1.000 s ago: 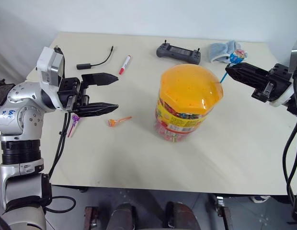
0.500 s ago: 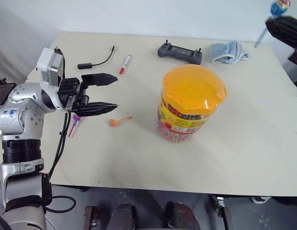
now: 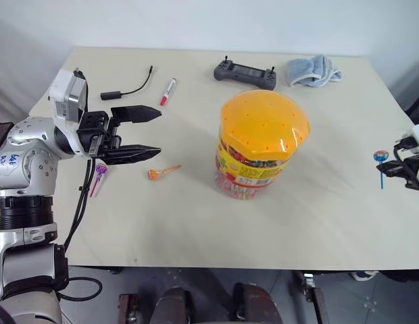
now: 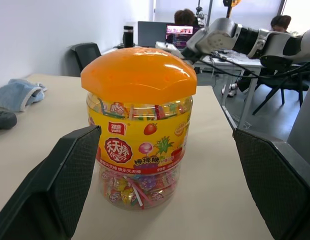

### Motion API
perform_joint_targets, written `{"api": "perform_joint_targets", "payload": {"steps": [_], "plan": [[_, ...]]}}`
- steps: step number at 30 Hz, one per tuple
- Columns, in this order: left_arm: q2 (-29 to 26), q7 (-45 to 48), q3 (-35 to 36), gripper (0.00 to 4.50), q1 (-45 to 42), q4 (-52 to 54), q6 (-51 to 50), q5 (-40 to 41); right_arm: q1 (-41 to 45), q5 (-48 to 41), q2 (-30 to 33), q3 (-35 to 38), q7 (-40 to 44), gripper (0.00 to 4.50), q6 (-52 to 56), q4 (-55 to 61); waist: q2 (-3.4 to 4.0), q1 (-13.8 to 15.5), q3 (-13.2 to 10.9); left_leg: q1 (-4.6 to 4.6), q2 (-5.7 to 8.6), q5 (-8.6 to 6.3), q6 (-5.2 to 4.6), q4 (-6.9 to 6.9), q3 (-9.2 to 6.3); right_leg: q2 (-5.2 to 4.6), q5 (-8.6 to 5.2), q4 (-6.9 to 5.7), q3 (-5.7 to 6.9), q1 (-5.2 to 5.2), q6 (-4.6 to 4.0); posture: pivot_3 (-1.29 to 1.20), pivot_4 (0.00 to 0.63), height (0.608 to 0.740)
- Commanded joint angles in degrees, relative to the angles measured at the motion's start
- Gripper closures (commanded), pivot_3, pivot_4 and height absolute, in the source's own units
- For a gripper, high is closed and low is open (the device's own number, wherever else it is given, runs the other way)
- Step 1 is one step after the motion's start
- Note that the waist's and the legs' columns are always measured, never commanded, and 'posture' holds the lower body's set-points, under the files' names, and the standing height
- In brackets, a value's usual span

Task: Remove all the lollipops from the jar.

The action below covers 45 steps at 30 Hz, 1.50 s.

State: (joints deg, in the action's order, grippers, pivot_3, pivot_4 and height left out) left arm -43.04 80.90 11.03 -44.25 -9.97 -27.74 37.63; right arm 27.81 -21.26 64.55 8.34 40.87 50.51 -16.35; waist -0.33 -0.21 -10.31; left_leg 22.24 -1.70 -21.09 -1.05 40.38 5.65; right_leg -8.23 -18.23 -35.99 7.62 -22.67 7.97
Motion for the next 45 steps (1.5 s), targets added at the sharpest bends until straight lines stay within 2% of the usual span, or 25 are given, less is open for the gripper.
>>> {"api": "perform_joint_targets", "payload": {"steps": [1,4,8,11,15,18,21,24,27,29,35,40,45], "plan": [[-0.92,0.11,0.28,0.00,-0.15,0.38,0.76,-0.23,0.62,2.21,-1.68,0.48,-1.77,4.46,-0.76,-2.07,0.00,0.03,0.00,0.00,0.00,0.00,0.00,0.00,0.00,0.00,0.00,0.00,0.00,0.00,0.00,0.00,0.150,0.740],[-1.40,-0.10,0.14,0.00,0.34,0.95,0.45,-0.32,1.57,3.35,-3.45,0.82,-3.05,4.46,-1.76,-4.10,0.01,0.15,0.00,0.02,0.02,0.00,0.00,0.00,-0.02,-0.01,0.00,0.00,0.00,0.00,0.00,0.00,0.150,0.740],[-2.32,-0.95,0.33,0.00,1.62,2.21,-0.55,-0.19,1.26,3.94,-4.21,1.89,-3.86,3.47,-2.48,-4.58,0.05,0.07,0.02,0.01,0.01,0.00,0.00,0.01,-0.04,-0.01,0.00,0.00,0.01,0.00,0.00,0.00,0.150,0.740],[-2.48,-1.22,0.52,0.00,2.67,2.82,-0.03,-0.11,-1.65,2.05,-3.43,4.21,-1.29,2.33,-2.21,-0.19,0.05,0.17,0.02,0.02,0.02,0.00,0.00,0.01,-0.04,-0.01,0.00,-0.01,0.01,0.00,0.00,0.00,0.150,0.740],[-2.33,-1.19,1.04,0.00,3.72,3.56,-0.68,1.24,-5.81,0.39,-2.34,7.87,1.77,1.05,-2.90,5.62,0.05,0.18,0.02,0.03,0.02,0.00,0.00,0.02,-0.06,-0.01,0.00,0.00,0.01,0.01,0.00,0.00,0.150,0.740],[-1.73,-5.38,1.68,0.00,3.54,1.70,-1.57,0.32,-9.47,-1.45,-1.67,12.78,4.84,0.01,-4.63,11.06,0.05,0.27,0.02,0.02,0.02,0.00,0.00,0.02,-0.06,-0.01,0.00,0.00,0.01,0.01,0.00,0.00,0.150,0.740],[-1.90,-10.53,1.81,0.00,4.85,0.36,-2.65,-1.76,-13.22,-4.36,-2.86,18.59,8.87,0.01,-8.94,18.48,0.06,0.28,0.03,0.01,0.03,0.00,0.00,0.02,-0.07,-0.02,0.00,-0.01,0.00,0.01,0.00,0.00,0.150,0.740],[-1.35,-11.86,2.01,0.00,7.05,1.02,-1.68,-2.04,-16.52,-7.38,-5.46,21.86,12.76,0.01,-13.68,25.07,0.05,0.27,0.03,-0.01,0.02,0.00,0.00,0.01,-0.08,-0.01,0.00,0.00,0.01,0.03,0.01,0.00,0.150,0.740],[-0.58,-13.02,2.79,0.00,9.49,2.13,-1.57,-1.17,-19.35,-11.30,-9.11,22.29,16.95,0.01,-18.15,31.48,0.05,0.28,0.03,-0.03,0.02,0.00,0.00,0.01,-0.11,-0.01,0.00,0.00,0.03,0.07,0.01,0.00,0.150,0.740],[-1.34,-12.34,3.05,0.00,11.40,2.70,-4.00,0.14,-21.90,-10.53,-10.49,19.03,20.46,0.01,-22.65,33.48,0.05,0.35,0.03,-0.03,0.03,0.00,0.00,0.02,-0.11,-0.01,0.00,0.01,0.03,0.08,0.01,0.00,0.150,0.740],[-2.14,-13.20,5.87,0.00,19.28,6.41,-3.15,0.15,-24.36,-5.76,-14.91,10.30,27.23,0.01,-37.43,27.28,0.03,0.33,0.03,-0.06,0.04,0.00,0.00,0.04,-0.15,-0.01,0.01,0.00,0.04,0.12,0.02,0.00,0.150,0.740],[-2.64,-14.82,11.19,0.00,29.64,14.51,-4.97,2.69,-23.06,-4.55,-16.25,6.79,30.84,0.01,-42.80,19.87,0.04,0.13,0.03,-0.08,0.01,0.00,0.00,0.04,-0.19,-0.02,0.01,0.01,0.02,0.12,0.02,0.00,0.150,0.740],[-2.22,-18.96,15.83,0.00,35.93,21.41,-8.16,6.00,-21.27,-4.36,-16.63,5.18,31.05,0.01,-43.92,17.12,0.04,0.39,0.03,-0.10,-0.01,0.00,0.00,0.08,-0.35,-0.06,0.01,0.00,-0.01,0.15,0.02,0.00,0.150,0.740]]}}
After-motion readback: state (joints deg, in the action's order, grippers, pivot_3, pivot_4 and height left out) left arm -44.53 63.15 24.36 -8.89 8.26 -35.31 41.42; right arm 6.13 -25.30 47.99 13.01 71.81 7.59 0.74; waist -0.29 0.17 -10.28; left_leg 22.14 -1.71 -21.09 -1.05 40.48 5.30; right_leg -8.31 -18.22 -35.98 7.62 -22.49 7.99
